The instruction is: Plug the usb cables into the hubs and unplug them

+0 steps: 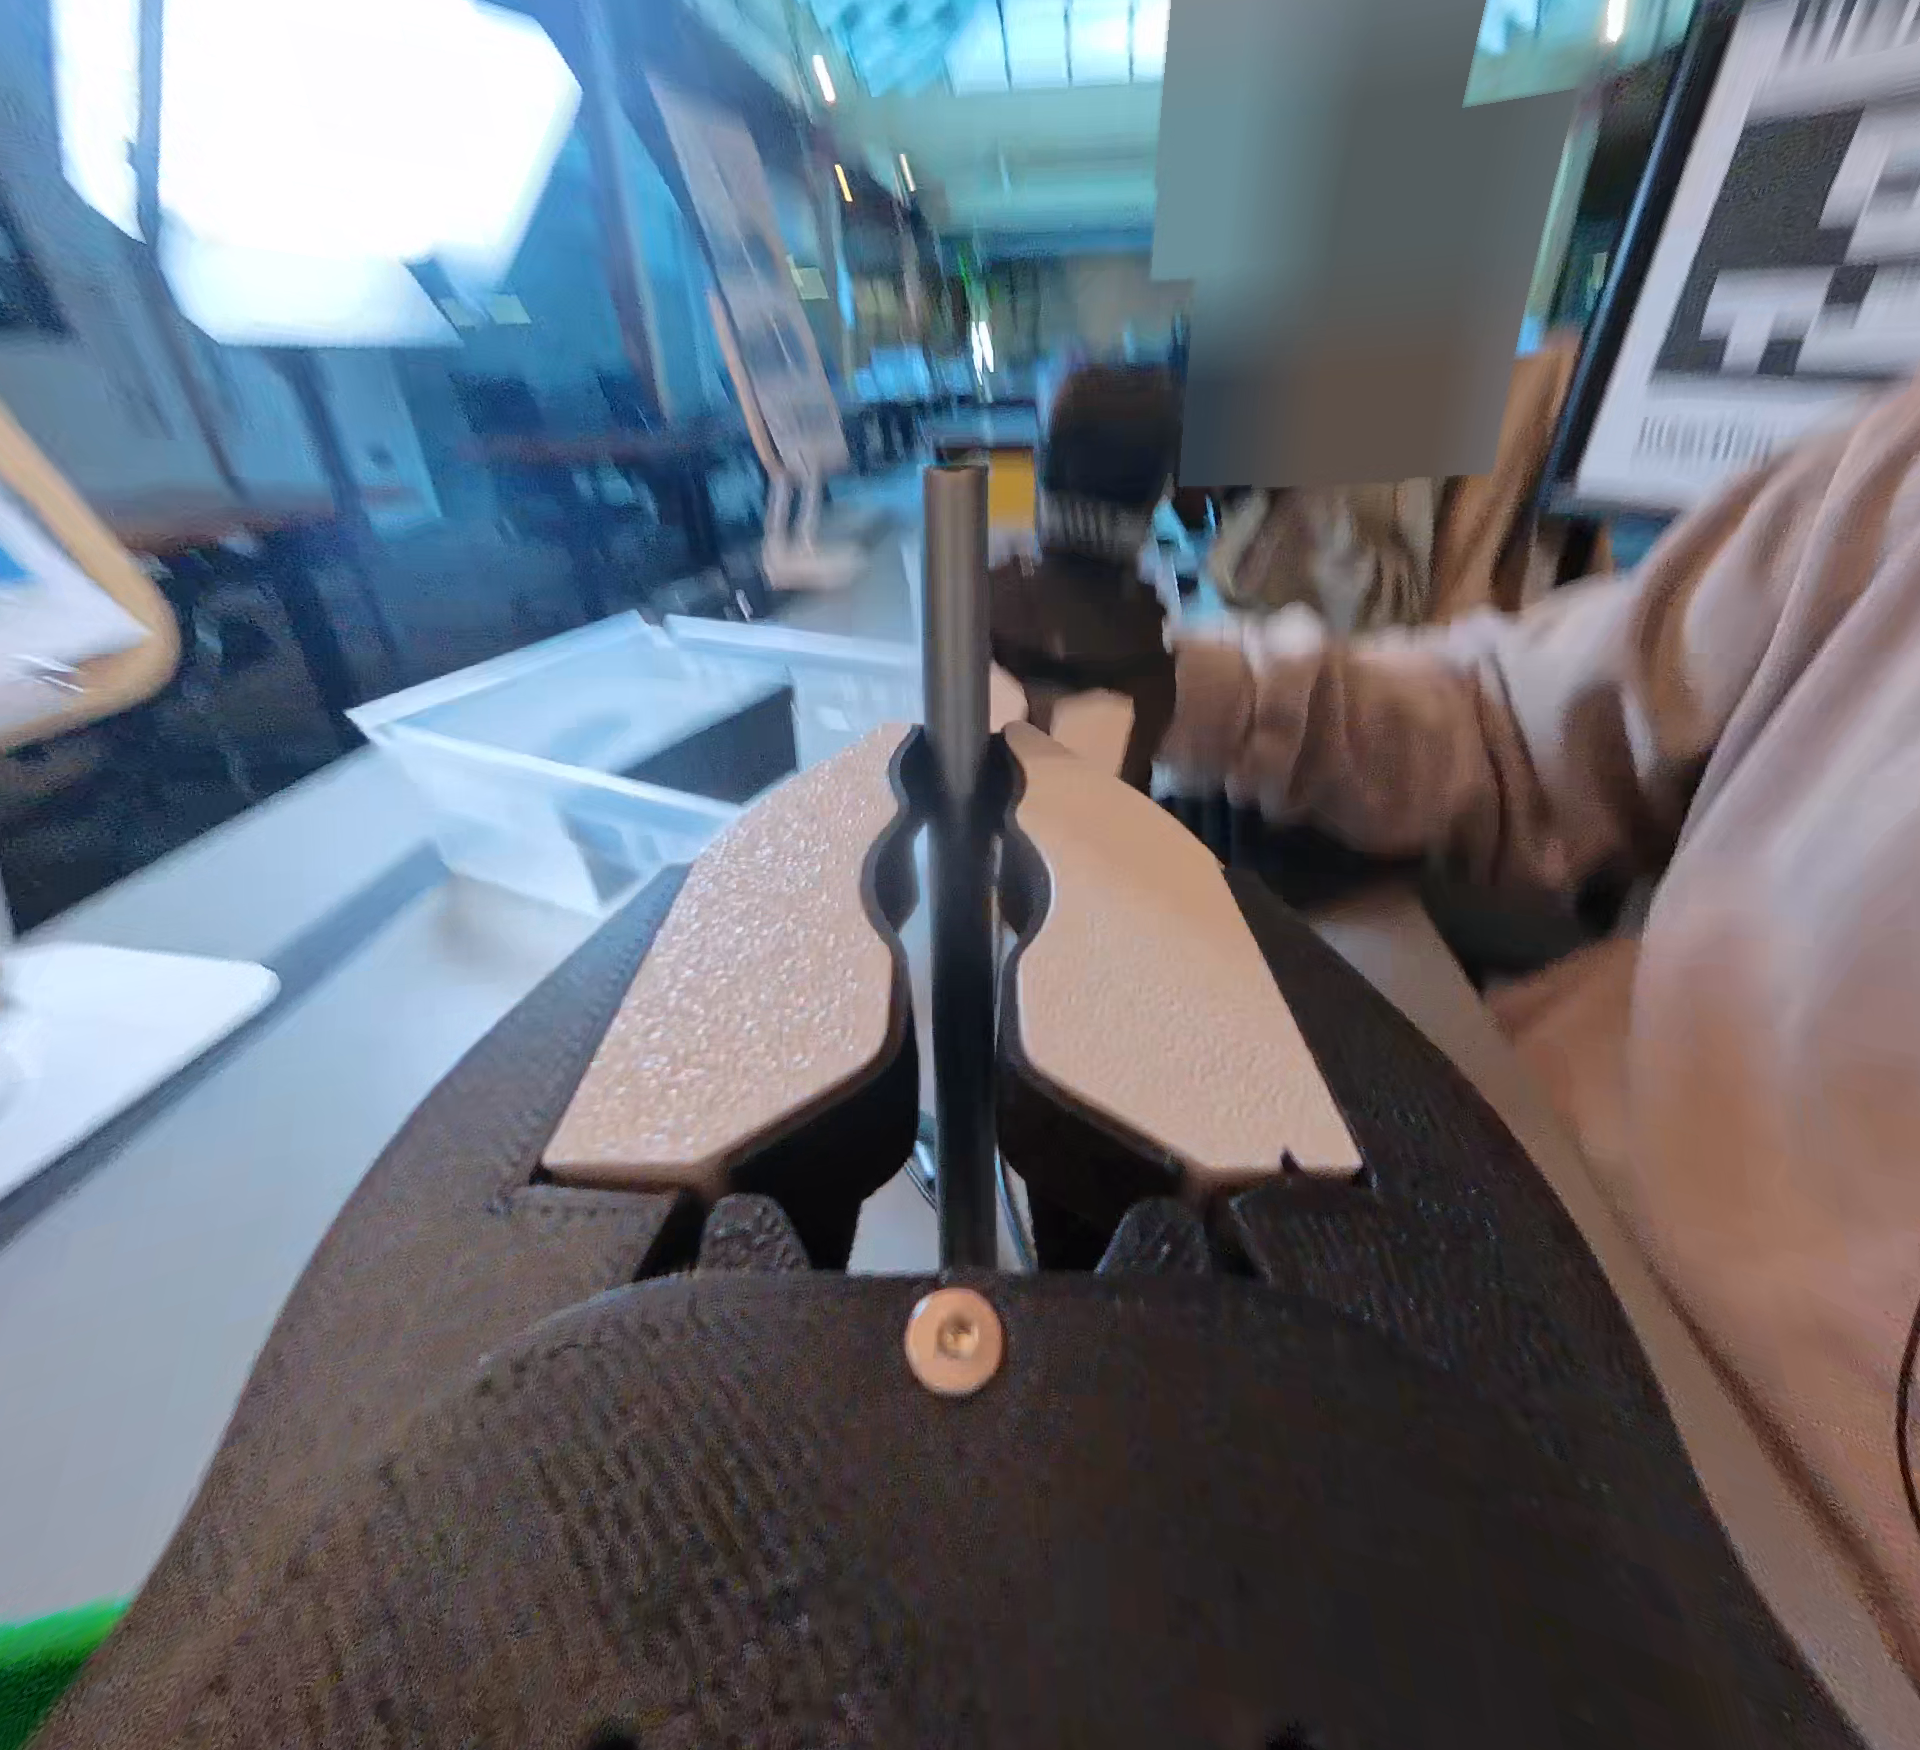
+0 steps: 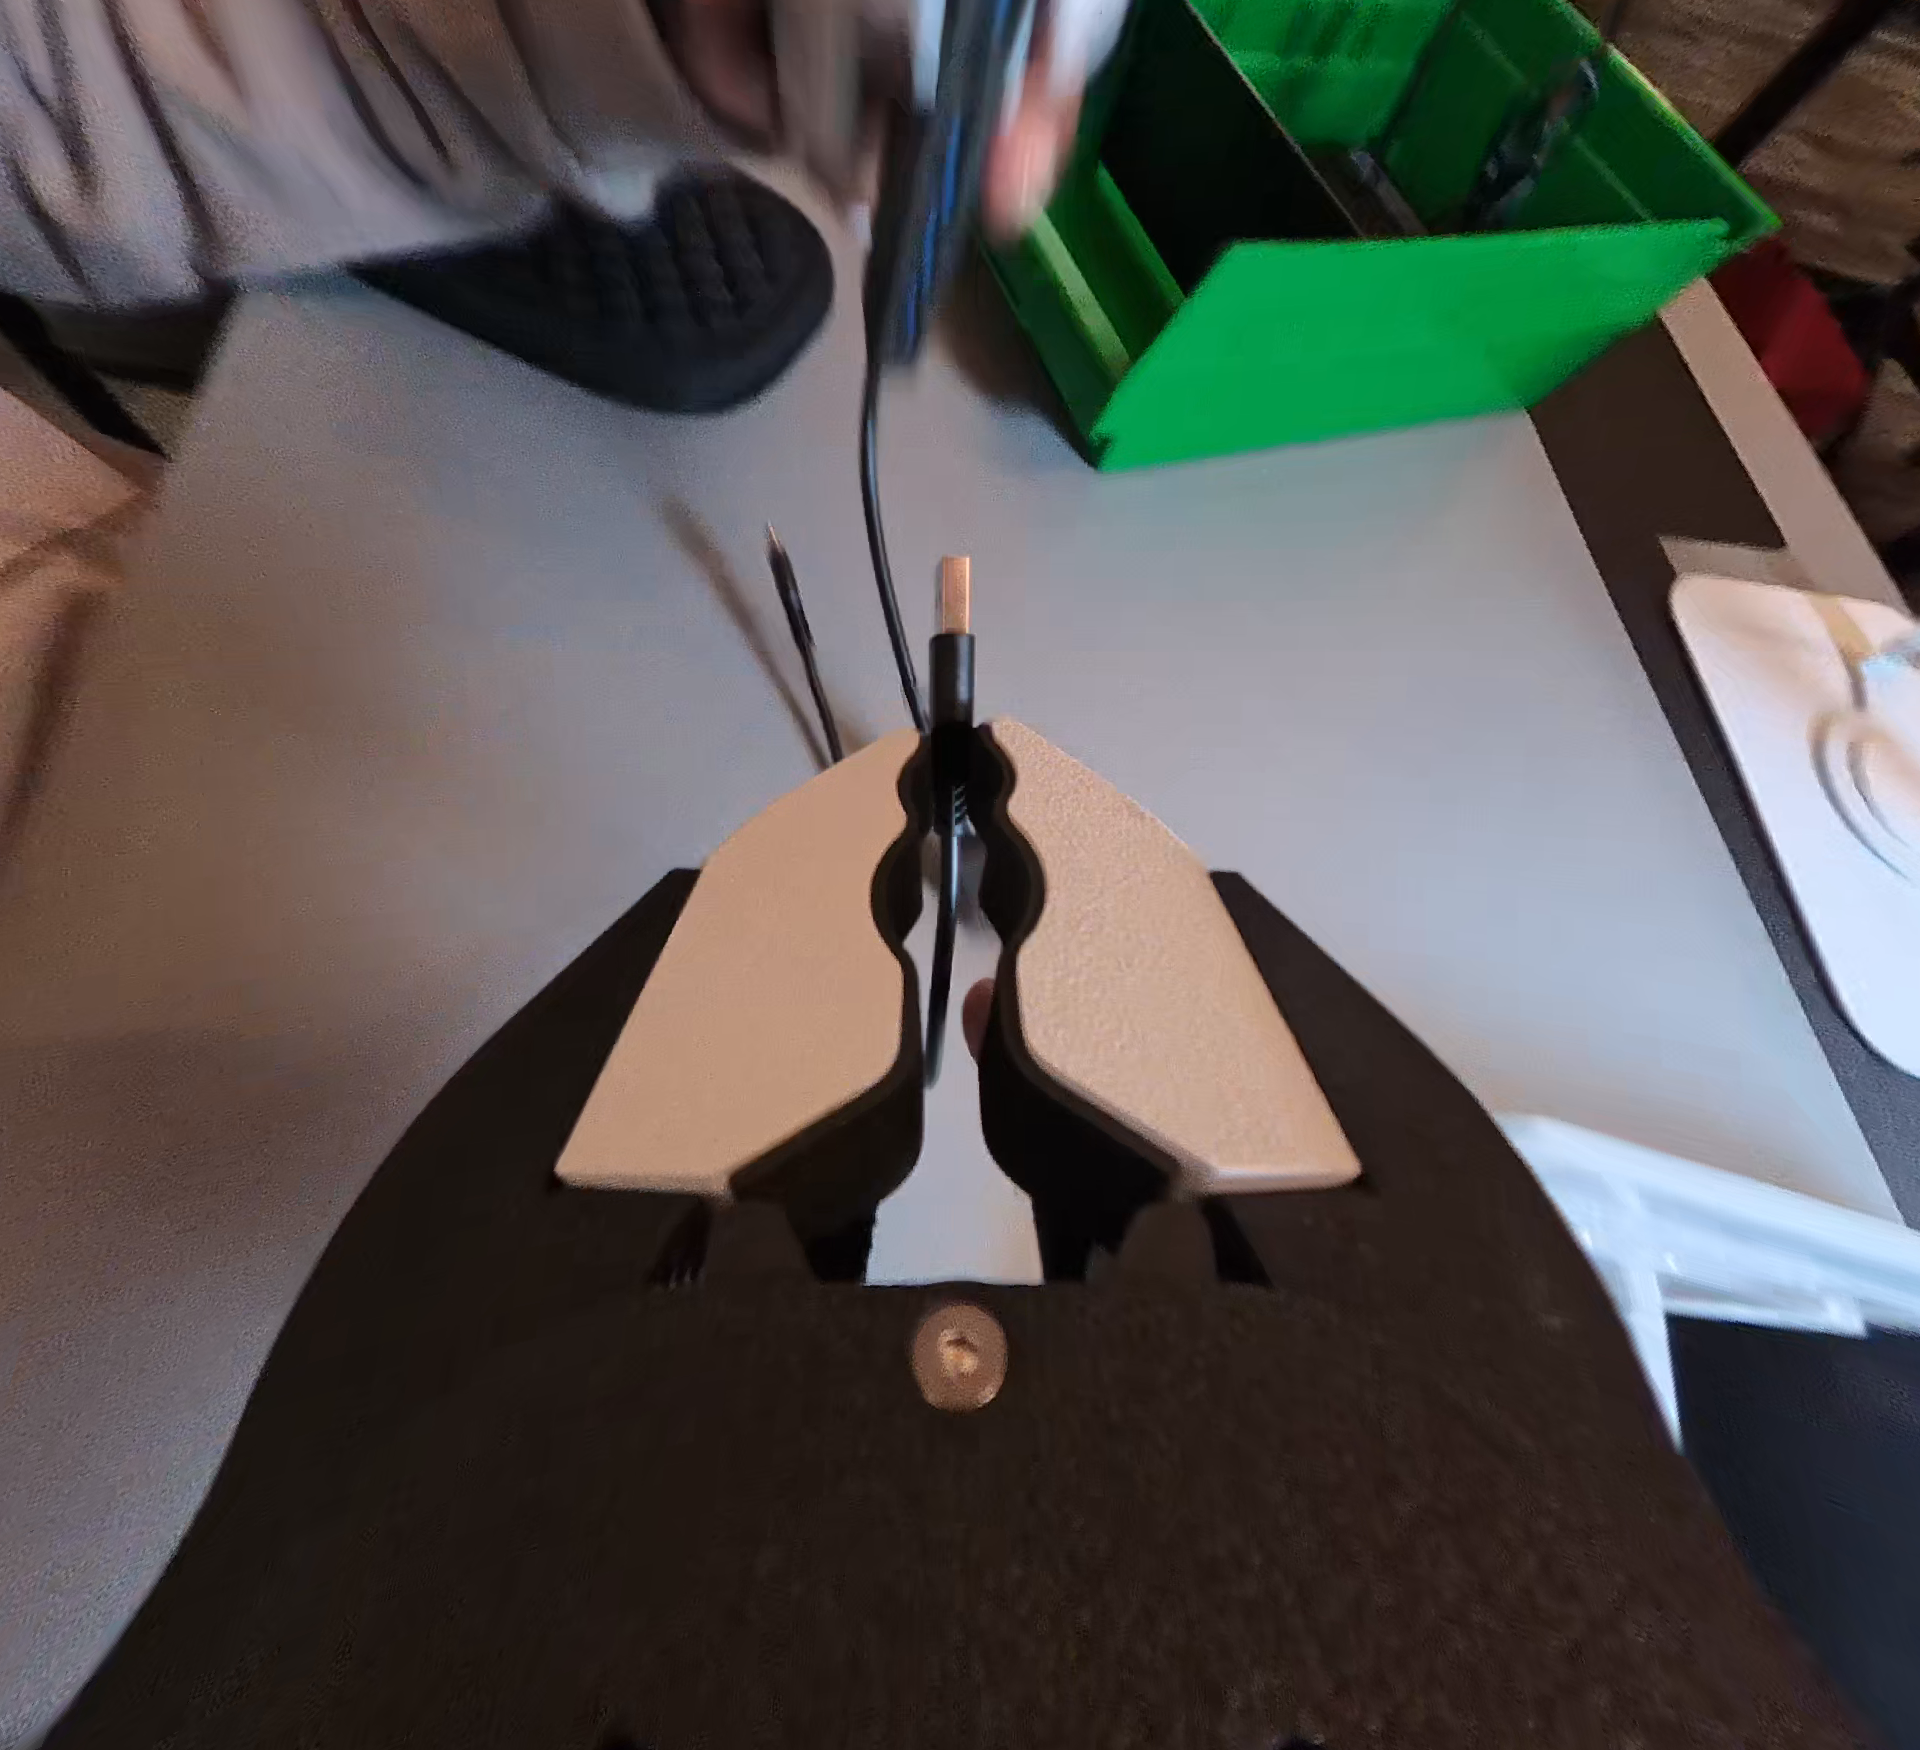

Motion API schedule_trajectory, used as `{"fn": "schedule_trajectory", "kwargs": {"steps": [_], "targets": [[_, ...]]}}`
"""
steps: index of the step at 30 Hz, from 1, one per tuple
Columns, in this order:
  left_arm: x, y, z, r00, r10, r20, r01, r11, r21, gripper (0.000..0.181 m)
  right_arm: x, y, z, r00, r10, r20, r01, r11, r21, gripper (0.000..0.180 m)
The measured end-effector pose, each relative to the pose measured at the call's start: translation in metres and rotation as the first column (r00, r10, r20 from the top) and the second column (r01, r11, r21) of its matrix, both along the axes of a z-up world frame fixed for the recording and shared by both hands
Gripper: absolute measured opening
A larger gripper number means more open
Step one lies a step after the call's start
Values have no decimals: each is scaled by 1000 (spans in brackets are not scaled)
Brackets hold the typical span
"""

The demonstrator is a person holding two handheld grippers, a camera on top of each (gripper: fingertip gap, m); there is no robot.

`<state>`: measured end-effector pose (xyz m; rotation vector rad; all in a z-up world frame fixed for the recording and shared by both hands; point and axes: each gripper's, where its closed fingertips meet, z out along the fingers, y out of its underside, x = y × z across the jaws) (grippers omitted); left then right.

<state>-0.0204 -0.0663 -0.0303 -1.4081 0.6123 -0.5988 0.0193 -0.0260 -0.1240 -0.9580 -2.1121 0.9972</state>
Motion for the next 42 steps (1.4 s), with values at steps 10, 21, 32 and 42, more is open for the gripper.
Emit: {"fn": "schedule_trajectory", "kwargs": {"steps": [10,21,32,42], "targets": [[-46,-2,9,989,111,97,-116,992,52,11,36,91,123,874,-311,-373,270,950,-157,6],[-30,11,-9,990,81,118,-82,997,2,11,77,244,38,562,-788,-252,826,513,234,16],[-12,11,-17,990,-2,139,6,1000,-25,11,27,116,83,829,-453,-328,434,891,-133,34],[36,8,-52,989,-83,-124,75,995,-72,11,-16,-37,61,975,-38,-219,-27,958,-285,14]]}}
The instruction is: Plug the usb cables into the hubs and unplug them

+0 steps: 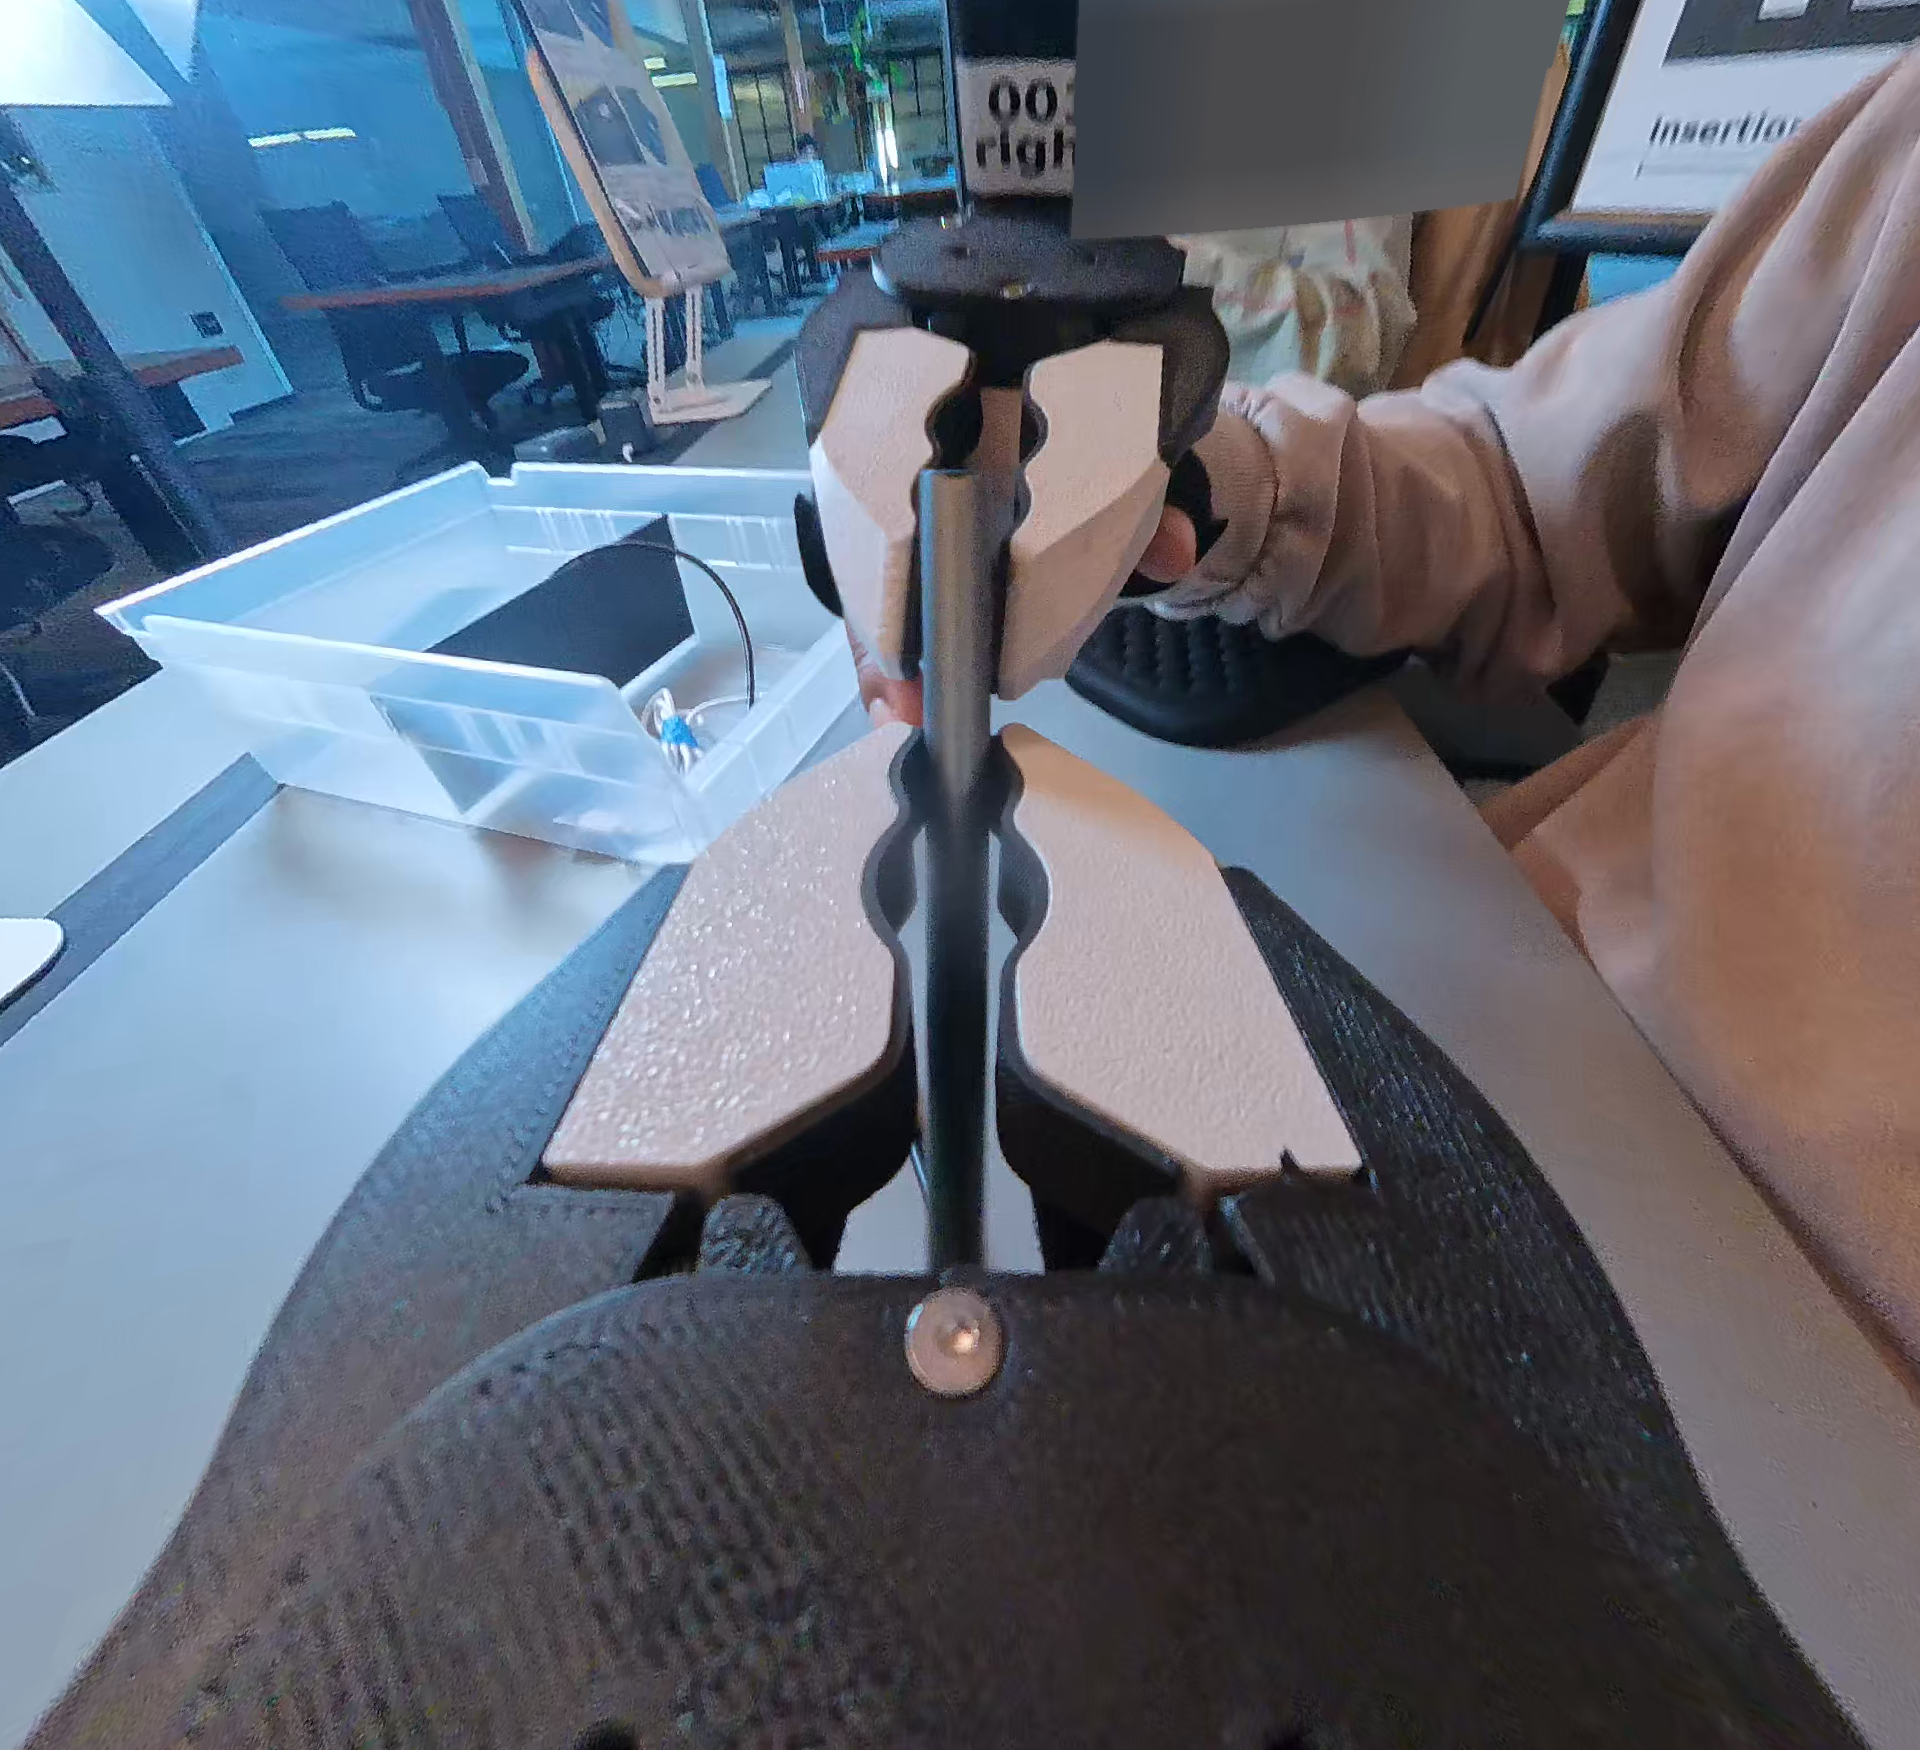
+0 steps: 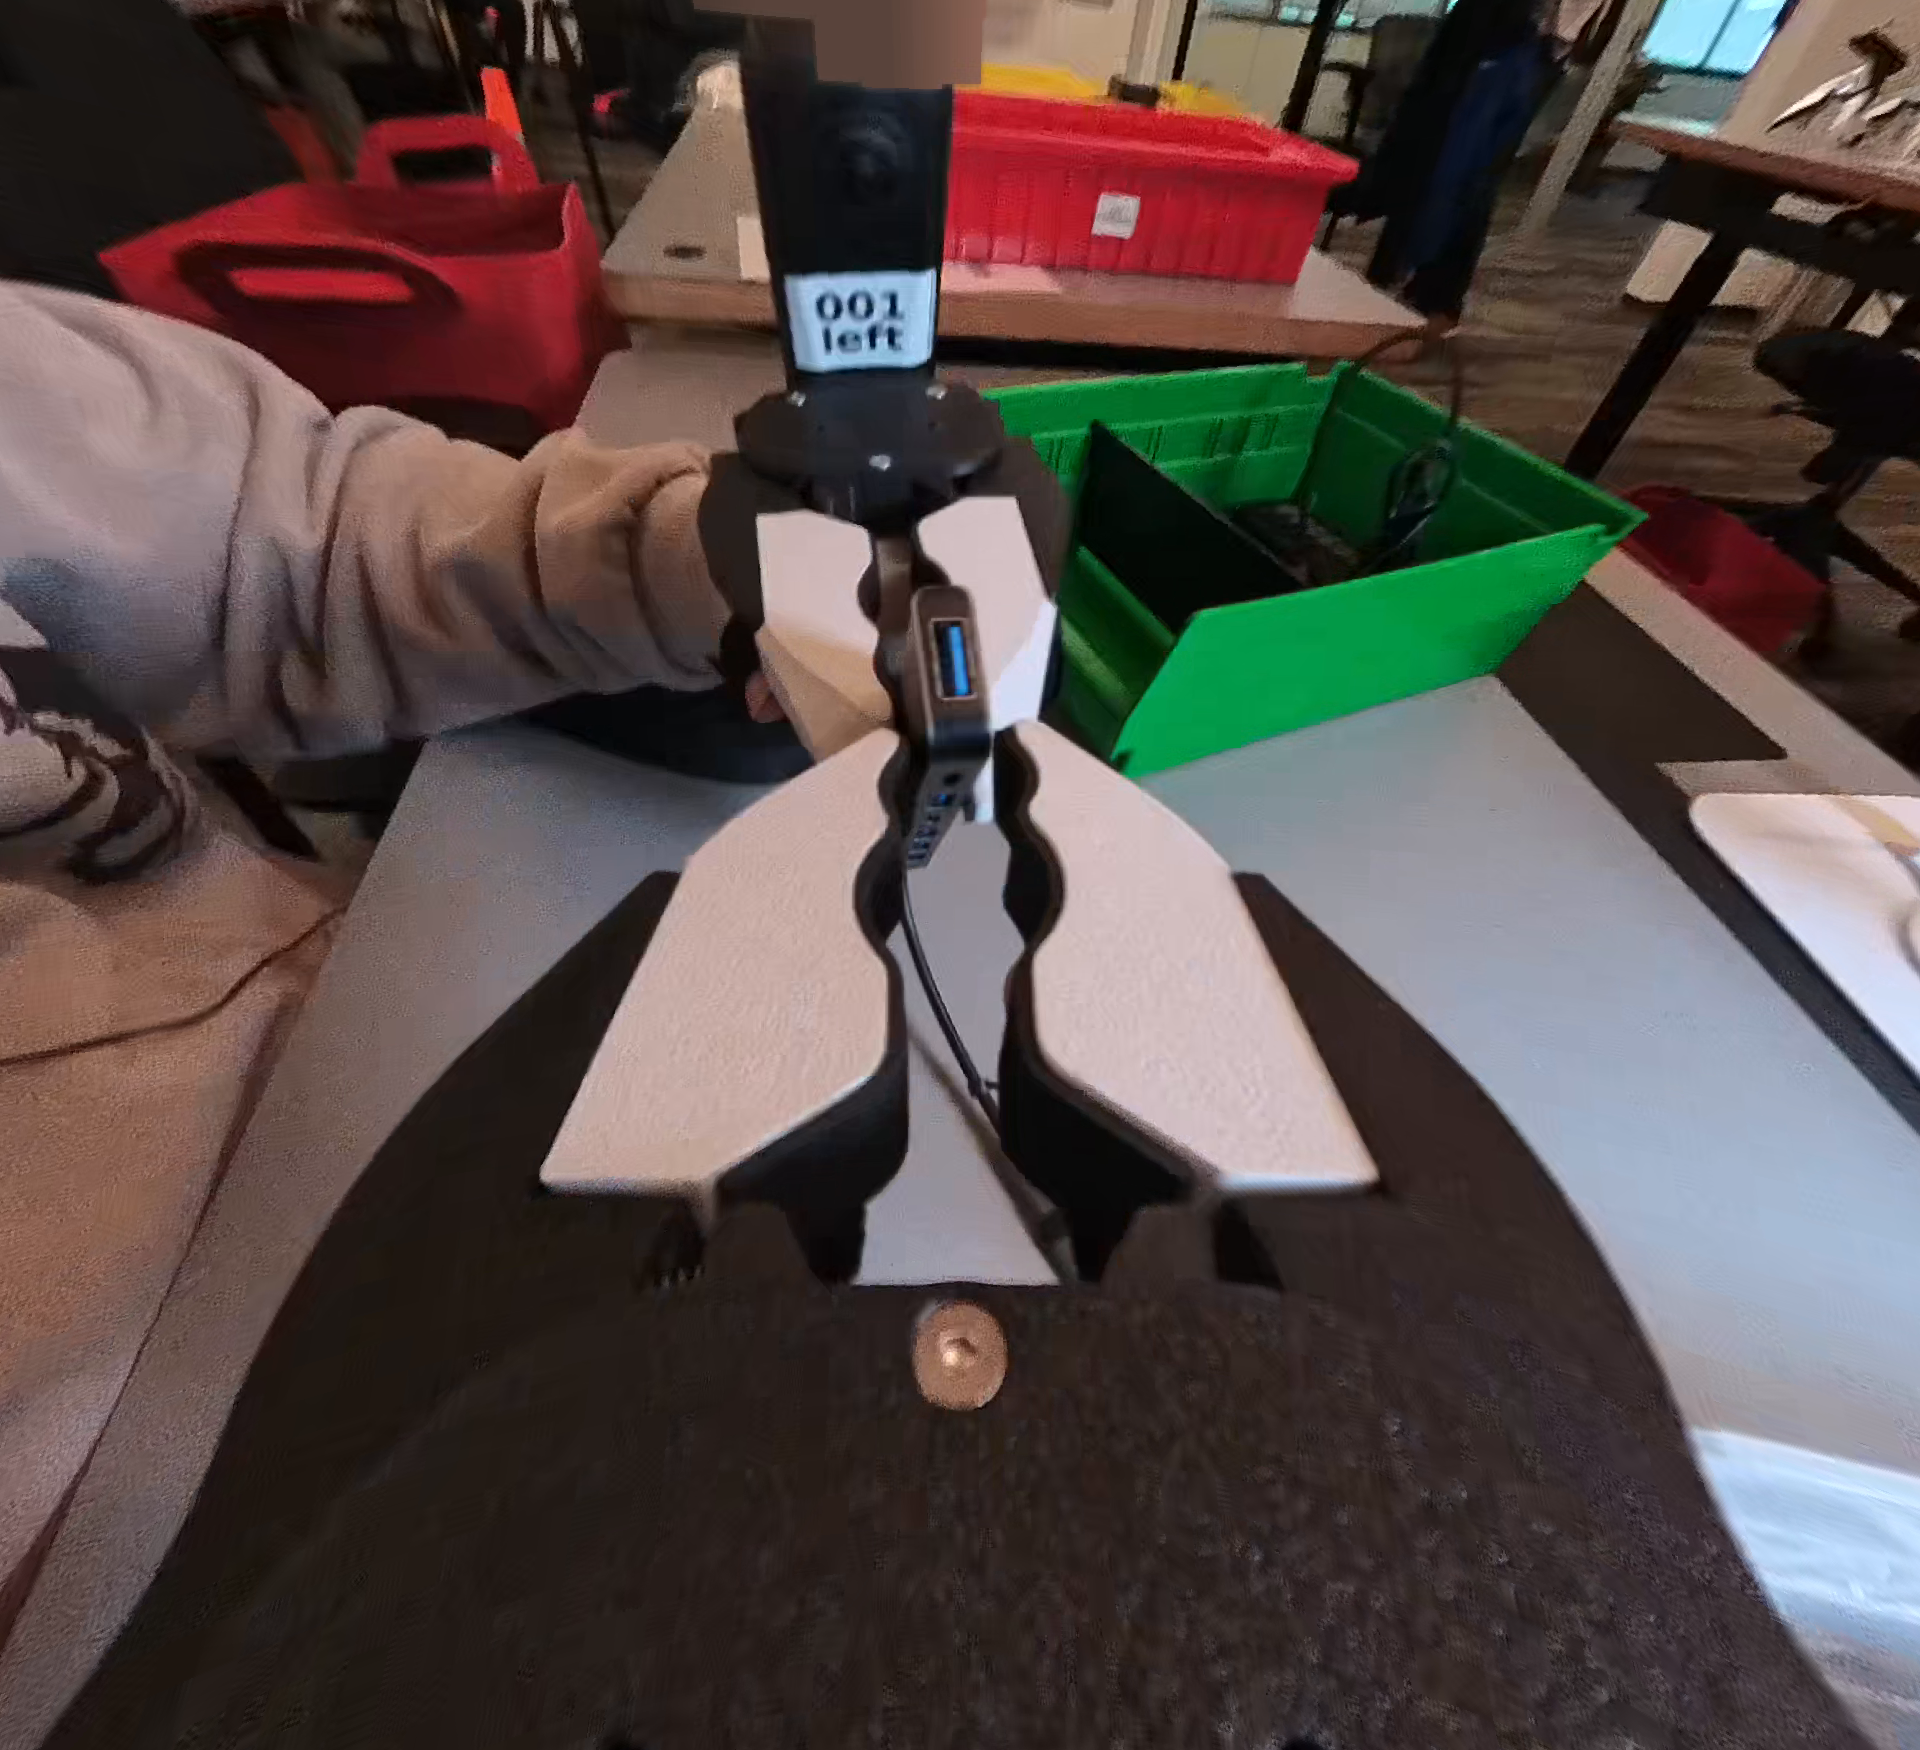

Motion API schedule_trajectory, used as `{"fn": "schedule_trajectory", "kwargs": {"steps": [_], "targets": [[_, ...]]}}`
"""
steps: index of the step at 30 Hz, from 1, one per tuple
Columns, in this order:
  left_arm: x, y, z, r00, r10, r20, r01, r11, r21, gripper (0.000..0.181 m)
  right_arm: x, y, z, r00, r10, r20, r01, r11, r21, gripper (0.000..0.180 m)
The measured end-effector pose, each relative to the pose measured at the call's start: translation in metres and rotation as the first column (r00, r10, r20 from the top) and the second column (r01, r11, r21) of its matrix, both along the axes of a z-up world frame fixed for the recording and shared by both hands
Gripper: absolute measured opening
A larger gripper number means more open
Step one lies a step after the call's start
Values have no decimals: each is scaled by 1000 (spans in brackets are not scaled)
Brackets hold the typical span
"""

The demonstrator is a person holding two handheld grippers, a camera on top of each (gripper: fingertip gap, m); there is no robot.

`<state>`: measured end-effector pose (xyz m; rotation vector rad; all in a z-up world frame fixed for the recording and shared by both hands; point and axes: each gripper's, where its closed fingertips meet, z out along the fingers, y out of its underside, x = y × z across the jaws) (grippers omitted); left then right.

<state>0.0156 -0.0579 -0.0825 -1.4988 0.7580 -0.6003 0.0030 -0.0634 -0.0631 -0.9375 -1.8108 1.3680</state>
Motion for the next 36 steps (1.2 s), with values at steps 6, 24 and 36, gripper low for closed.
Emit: {"fn": "schedule_trajectory", "kwargs": {"steps": [6,24,36], "targets": [[-23,1,29,990,74,124,-85,992,91,25,14,7,42,995,36,-98,-36,999,0,11],[-99,33,-1,891,450,54,-452,891,34,5,26,325,8,558,-808,-192,789,444,425,13],[-96,39,-22,890,454,-28,-454,891,1,5,88,376,17,257,-966,-27,950,247,193,26]]}}
